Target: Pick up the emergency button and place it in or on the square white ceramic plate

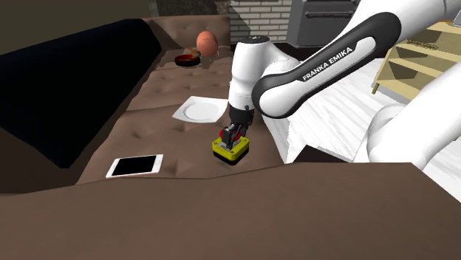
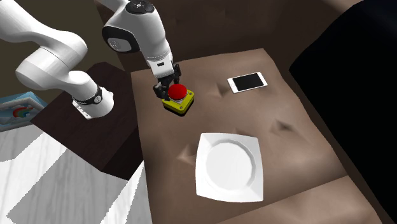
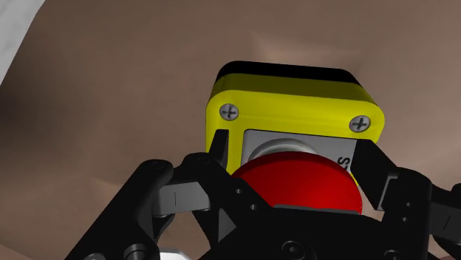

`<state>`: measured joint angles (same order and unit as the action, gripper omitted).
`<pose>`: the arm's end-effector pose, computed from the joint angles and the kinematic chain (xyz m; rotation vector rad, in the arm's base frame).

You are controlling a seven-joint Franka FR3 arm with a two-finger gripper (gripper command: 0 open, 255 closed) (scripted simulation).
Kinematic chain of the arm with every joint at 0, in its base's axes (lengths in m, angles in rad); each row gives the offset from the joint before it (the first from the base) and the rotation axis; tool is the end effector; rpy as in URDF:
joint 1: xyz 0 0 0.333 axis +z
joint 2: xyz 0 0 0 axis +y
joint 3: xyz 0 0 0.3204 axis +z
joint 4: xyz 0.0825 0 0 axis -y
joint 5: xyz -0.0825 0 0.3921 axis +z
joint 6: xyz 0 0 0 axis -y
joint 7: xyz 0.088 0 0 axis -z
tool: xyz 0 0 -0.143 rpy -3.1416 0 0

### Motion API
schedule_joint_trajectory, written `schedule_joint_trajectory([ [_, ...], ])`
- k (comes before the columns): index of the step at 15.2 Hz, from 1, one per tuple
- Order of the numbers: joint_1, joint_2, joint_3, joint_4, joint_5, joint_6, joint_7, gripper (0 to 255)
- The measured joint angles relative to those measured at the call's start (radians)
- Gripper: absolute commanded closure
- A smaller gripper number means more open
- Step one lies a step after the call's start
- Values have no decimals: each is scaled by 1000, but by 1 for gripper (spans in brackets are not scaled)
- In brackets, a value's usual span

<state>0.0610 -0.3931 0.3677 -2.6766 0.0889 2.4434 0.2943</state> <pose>0.3800 0.1638 0.3294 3.1070 0.0837 0.2455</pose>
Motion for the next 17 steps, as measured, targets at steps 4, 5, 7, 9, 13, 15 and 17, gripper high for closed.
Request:
schedule_joint_trajectory([
  [4,2,-11,-4,8,3,-20,-4,255],
  [5,4,-20,-6,15,4,-36,-6,255],
  [7,7,-36,-10,27,8,-65,-9,255],
  [9,9,-53,-16,46,10,-100,-13,255],
  [13,12,-85,-27,76,13,-161,-22,255],
  [15,13,-101,-34,93,14,-194,-27,255],
  [17,13,-109,-38,113,13,-222,-29,255],
])
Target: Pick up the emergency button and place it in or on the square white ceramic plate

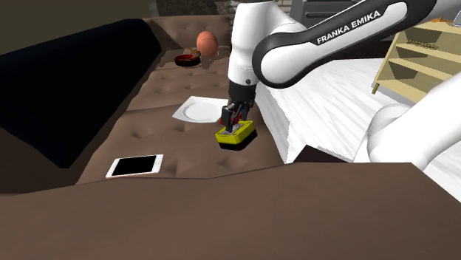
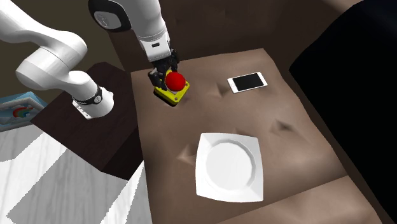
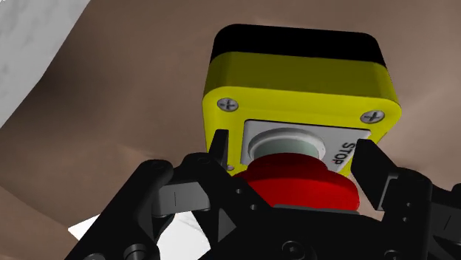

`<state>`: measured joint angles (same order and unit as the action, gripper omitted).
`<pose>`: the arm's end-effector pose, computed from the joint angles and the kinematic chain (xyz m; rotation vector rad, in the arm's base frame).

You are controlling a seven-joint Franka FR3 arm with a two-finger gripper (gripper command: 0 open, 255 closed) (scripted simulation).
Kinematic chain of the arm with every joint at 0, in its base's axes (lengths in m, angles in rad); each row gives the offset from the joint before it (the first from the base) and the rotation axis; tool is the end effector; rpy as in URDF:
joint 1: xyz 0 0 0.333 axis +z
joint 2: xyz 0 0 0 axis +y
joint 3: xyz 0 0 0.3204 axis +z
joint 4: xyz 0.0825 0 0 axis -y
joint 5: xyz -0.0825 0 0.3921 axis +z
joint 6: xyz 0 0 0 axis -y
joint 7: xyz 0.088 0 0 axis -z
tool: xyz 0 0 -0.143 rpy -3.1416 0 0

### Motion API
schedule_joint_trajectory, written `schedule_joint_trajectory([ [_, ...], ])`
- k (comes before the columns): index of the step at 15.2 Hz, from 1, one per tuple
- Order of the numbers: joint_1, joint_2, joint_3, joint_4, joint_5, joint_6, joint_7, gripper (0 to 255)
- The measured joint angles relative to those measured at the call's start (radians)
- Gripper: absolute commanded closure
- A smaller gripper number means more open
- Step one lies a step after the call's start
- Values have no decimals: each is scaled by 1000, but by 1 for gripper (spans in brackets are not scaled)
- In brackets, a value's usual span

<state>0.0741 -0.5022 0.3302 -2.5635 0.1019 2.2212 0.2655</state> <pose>0.3807 0.1645 0.4033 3.1069 0.0857 0.2426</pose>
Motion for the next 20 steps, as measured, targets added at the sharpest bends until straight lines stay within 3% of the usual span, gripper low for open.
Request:
schedule_joint_trajectory([
  [8,-7,-19,-21,85,-8,-103,-16,255],
  [20,-120,352,-97,452,-117,-106,-126,255],
])
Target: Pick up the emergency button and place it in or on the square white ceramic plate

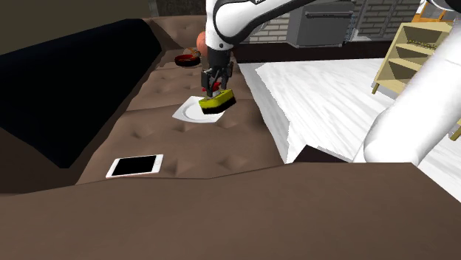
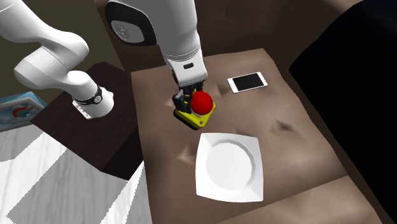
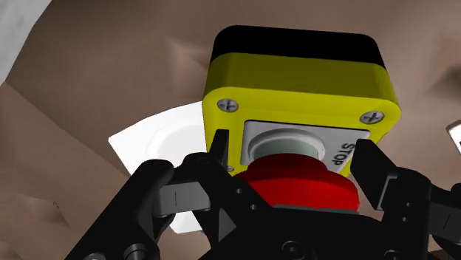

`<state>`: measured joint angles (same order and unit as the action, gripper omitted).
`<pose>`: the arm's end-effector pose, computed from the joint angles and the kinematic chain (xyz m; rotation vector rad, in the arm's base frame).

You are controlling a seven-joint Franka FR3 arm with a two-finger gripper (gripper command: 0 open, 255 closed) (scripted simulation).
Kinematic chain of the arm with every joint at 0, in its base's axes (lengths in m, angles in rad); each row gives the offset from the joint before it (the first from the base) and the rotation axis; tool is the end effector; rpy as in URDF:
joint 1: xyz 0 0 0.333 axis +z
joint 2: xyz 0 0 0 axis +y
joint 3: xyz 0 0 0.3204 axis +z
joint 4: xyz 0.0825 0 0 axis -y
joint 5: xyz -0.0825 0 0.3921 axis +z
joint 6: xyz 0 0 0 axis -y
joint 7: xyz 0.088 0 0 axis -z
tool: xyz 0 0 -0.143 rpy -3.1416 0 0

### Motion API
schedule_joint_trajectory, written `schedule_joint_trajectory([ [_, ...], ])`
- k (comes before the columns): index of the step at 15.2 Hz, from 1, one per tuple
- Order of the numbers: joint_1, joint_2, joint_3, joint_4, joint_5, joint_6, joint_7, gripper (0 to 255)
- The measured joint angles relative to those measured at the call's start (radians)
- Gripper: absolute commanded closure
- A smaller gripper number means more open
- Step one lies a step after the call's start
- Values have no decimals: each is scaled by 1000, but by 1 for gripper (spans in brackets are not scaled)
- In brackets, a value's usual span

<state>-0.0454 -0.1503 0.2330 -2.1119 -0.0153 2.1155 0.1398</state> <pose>0.5272 0.1019 0.4591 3.1077 0.0852 0.2423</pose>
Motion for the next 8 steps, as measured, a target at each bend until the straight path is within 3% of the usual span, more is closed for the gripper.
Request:
schedule_joint_trajectory([
  [8,-43,265,-41,345,-47,-85,-71,255],
])
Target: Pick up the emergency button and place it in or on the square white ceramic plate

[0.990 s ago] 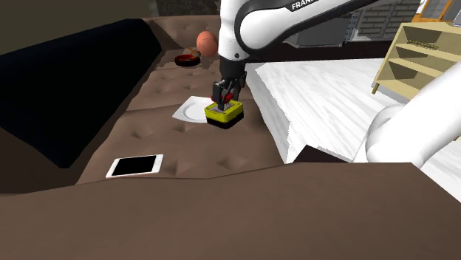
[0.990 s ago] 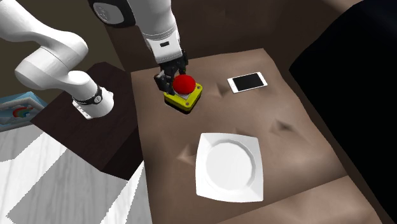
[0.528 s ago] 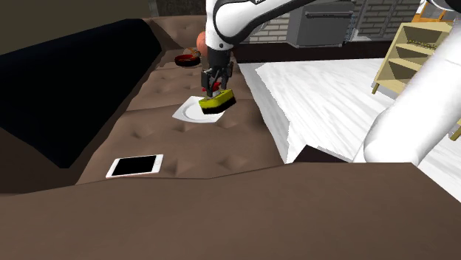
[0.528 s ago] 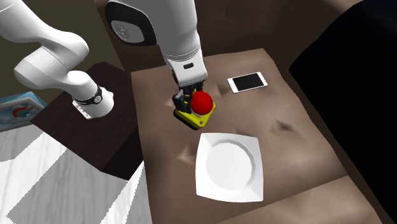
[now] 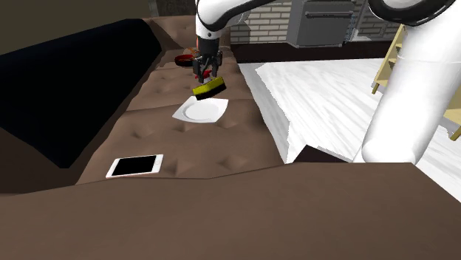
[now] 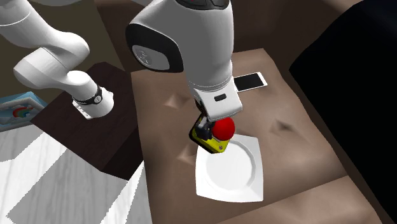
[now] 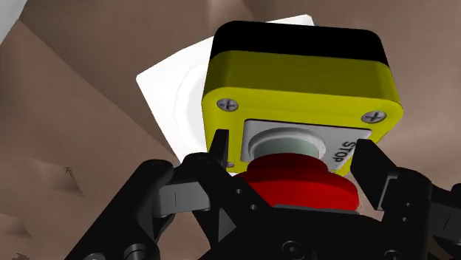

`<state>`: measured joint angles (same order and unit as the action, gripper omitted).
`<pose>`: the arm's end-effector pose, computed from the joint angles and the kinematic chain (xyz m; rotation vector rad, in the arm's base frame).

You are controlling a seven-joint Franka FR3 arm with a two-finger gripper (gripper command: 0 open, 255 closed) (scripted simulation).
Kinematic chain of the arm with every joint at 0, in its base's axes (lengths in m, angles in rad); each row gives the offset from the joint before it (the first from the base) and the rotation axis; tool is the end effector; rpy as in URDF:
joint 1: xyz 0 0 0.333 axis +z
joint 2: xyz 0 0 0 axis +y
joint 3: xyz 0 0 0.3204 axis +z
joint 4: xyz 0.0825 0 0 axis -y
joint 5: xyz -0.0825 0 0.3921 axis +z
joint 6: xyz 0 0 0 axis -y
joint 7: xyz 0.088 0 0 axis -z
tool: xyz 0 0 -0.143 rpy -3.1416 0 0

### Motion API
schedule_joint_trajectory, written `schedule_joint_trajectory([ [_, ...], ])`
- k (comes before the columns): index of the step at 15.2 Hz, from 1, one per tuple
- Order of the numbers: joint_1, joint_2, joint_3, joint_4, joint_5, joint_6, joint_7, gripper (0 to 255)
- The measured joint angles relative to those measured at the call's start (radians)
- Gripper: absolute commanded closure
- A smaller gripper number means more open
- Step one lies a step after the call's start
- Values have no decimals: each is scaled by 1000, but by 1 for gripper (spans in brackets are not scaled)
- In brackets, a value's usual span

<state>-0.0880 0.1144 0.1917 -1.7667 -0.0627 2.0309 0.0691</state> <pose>0.6228 0.0554 0.4738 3.1078 0.0859 0.2409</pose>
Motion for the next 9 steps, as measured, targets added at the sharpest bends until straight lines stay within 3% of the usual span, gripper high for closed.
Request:
schedule_joint_trajectory([
  [5,-14,193,-20,277,-23,-85,-41,255],
  [9,-13,227,-22,286,-29,-61,-40,255],
])
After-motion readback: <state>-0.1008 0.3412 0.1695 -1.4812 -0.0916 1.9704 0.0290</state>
